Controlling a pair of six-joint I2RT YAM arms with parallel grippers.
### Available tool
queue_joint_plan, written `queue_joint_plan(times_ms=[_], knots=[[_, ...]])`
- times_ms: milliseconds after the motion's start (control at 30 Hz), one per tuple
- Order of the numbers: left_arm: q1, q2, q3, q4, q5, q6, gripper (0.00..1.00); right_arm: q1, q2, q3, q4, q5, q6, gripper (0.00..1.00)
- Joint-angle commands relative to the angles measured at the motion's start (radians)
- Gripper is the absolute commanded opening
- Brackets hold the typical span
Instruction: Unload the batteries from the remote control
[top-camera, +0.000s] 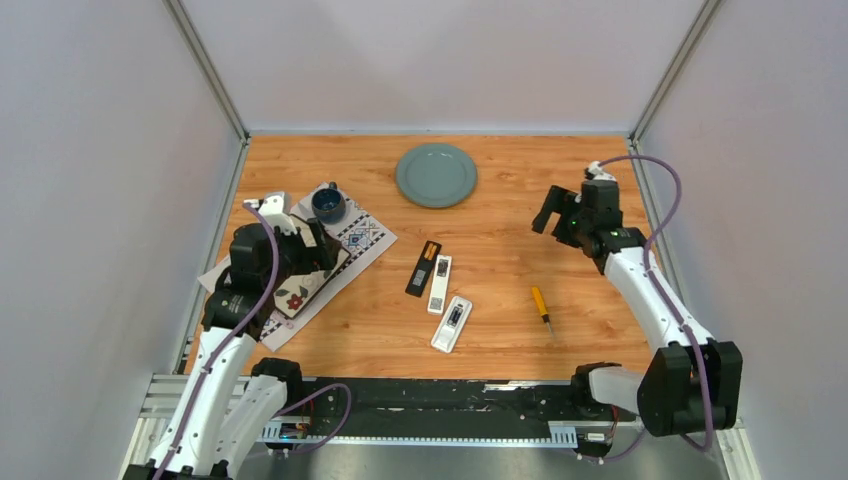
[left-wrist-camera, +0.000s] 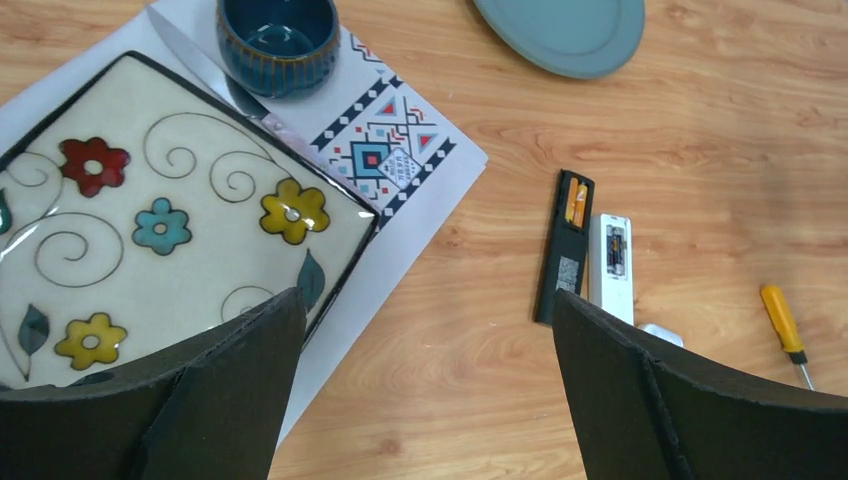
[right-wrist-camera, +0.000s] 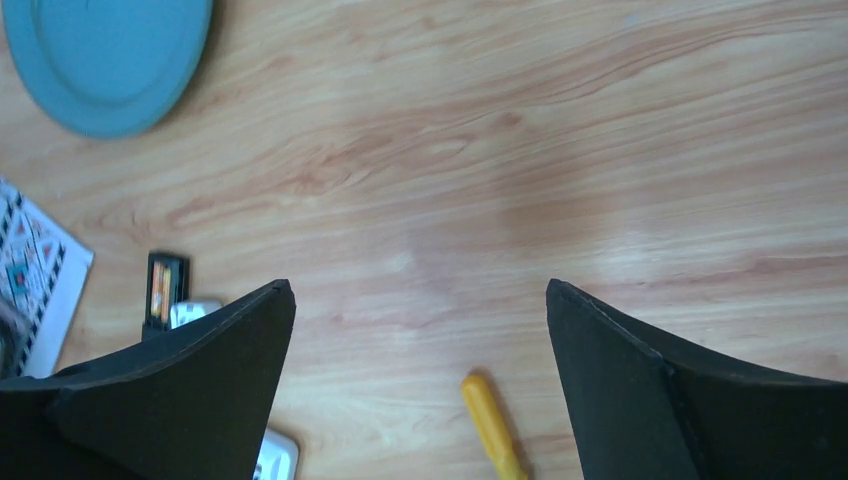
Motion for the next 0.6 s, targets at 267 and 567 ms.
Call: queue_joint_plan(times_ms=[267, 567], knots=[[-0.101, 0.054, 0.081, 0.097, 0.287, 0.078, 1.00, 0.237, 0.140, 0.094, -0.336, 0.185, -0.010, 1.00], [-0.314, 0.248, 0.306, 0.001, 0.233, 0.115, 1.00, 0.240, 0.148, -0.047, -0.319, 0.048, 0.016, 0.97]])
